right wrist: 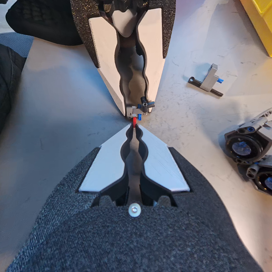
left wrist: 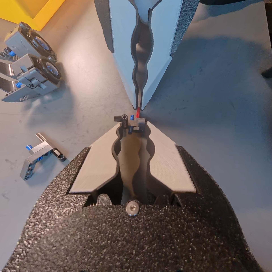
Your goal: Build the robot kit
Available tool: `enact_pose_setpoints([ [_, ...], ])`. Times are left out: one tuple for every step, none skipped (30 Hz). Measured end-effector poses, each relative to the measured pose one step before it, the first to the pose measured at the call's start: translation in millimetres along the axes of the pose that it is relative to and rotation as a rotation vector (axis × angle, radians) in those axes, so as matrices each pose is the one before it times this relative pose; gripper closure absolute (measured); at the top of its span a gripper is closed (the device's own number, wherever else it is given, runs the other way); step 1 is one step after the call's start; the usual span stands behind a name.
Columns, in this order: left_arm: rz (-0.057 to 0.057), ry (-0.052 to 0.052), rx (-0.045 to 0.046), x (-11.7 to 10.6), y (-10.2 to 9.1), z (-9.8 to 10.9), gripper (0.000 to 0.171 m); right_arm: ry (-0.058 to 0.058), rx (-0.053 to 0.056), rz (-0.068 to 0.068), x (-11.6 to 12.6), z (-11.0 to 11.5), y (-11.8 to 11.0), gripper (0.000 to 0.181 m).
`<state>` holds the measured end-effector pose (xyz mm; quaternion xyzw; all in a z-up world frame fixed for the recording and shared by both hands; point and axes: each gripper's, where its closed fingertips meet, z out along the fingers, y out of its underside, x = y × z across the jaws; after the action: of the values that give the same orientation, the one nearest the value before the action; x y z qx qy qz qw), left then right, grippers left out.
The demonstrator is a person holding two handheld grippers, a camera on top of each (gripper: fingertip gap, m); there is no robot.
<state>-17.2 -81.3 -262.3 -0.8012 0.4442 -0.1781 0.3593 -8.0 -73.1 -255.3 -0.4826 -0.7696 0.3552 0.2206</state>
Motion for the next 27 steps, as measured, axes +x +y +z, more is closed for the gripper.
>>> enact_pose_setpoints([
  [-0.0007, 0.0009, 0.00003, -0.04, -0.02, 0.03, 0.142, 0.0061, -0.0002, -0.0202, 0.12, 0.19, 0.37, 0.180],
  [-0.0003, 0.0006, -0.00001, 0.02, -0.11, -0.03, 0.142, 0.0065, -0.0043, -0.0197, -0.03, 0.29, 0.54, 0.180],
  [-0.0003, 0.0005, 0.00002, -0.05, 0.02, -0.02, 0.142, 0.0045, -0.0080, -0.0195, -0.37, 0.66, 0.85, 0.180],
  [-0.0010, 0.0009, 0.00002, -0.02, -0.01, 0.02, 0.142, 0.0043, -0.0104, -0.0138, -0.31, 0.71, 0.96, 0.180],
  [-0.0014, 0.0015, 0.00001, -0.06, -0.06, -0.06, 0.142, 0.0031, -0.0072, -0.0061, -0.12, 0.53, 0.38, 0.180],
  [-0.0008, 0.0014, -0.00003, -0.11, -0.06, -0.07, 0.142, 0.0000, -0.0045, 0.0025, 0.11, -0.04, 0.13, 0.180],
  [0.0004, 0.0008, -0.00003, -0.09, -0.07, 0.08, 0.142, -0.0018, -0.0024, 0.0080, 0.05, 0.05, 0.07, 0.180],
  [0.0006, 0.0004, -0.00006, -0.07, -0.03, 0.04, 0.142, -0.0022, -0.0044, 0.0071, 0.06, 0.08, 0.19, 0.179],
  [0.0003, 0.0003, -0.00002, 0.01, -0.07, -0.07, 0.142, -0.0018, -0.0063, 0.0052, 0.07, 0.03, 0.08, 0.179],
  [0.0001, 0.0002, 0.00001, -0.07, -0.04, 0.04, 0.142, -0.0014, -0.0072, 0.0071, 0.63, 0.24, -0.02, 0.178],
  [0.0003, -0.0002, -0.00003, -0.13, -0.10, -0.03, 0.142, -0.0056, -0.0089, 0.0126, 0.41, 0.18, 0.03, 0.177],
  [0.0006, -0.0005, -0.00001, -0.02, 0.04, -0.04, 0.142, -0.0117, -0.0094, 0.0207, 0.00, 0.23, 0.11, 0.177],
  [0.0006, -0.0005, -0.00001, -0.05, -0.06, 0.06, 0.142, -0.0139, -0.0073, 0.0208, -0.06, 0.15, 0.07, 0.177],
  [0.0007, -0.0006, 0.00000, -0.05, -0.04, -0.11, 0.142, -0.0135, -0.0064, 0.0192, -0.11, 0.23, -0.06, 0.177],
  [0.0004, -0.0004, -0.00001, -0.03, -0.06, 0.06, 0.142, -0.0108, -0.0069, 0.0133, -0.05, 0.26, -0.10, 0.177],
  [0.0000, 0.0000, 0.00002, -0.08, -0.11, -0.03, 0.142, -0.0083, -0.0077, 0.0115, 0.01, 0.25, -0.07, 0.177],
  [-0.0004, 0.0005, 0.00002, -0.13, -0.01, 0.02, 0.142, -0.0082, -0.0084, 0.0162, -0.01, 0.13, 0.01, 0.177],
  [-0.0004, 0.0004, 0.00001, -0.05, 0.02, -0.02, 0.142, -0.0085, -0.0063, 0.0224, 0.25, 0.12, 0.00, 0.178],
  [0.0001, -0.0001, 0.00002, -0.02, -0.08, -0.07, 0.142, -0.0083, -0.0025, 0.0160, 0.08, 0.01, 0.03, 0.178],
  [0.0000, 0.0001, 0.00000, -0.07, -0.04, 0.04, 0.142, -0.0072, -0.0002, 0.0091, -0.22, -0.07, -0.05, 0.178],
  [-0.0008, 0.0008, 0.00000, -0.06, -0.09, -0.05, 0.142, -0.0115, 0.0004, 0.0063, -1.28, -0.22, 0.03, 0.176],
  [-0.0009, 0.0010, 0.00003, -0.11, -0.05, 0.06, 0.142, -0.0139, 0.0026, 0.0064, -1.53, -0.27, -0.08, 0.173],
  [-0.0003, 0.0006, 0.00001, -0.04, 0.02, -0.02, 0.142, -0.0106, 0.0043, 0.0118, -0.62, -0.21, -0.19, 0.172],
  [-0.0001, 0.0001, 0.00001, -0.07, -0.11, -0.03, 0.142, -0.0060, 0.0039, 0.0133, 0.38, -0.23, -0.14, 0.172],
  [0.0000, 0.0000, -0.00001, -0.09, -0.03, 0.04, 0.142, -0.0066, 0.0004, 0.0115, 0.27, -0.35, 0.21, 0.173],
  [-0.0001, 0.0000, 0.00000, 0.01, 0.00, 0.00, 0.142, -0.0065, -0.0034, 0.0098, 0.38, -0.55, 0.49, 0.174],
  [0.0002, -0.0002, -0.00001, -0.12, -0.03, 0.04, 0.142, -0.0064, -0.0031, 0.0096, 0.64, -0.34, 0.29, 0.175],
])
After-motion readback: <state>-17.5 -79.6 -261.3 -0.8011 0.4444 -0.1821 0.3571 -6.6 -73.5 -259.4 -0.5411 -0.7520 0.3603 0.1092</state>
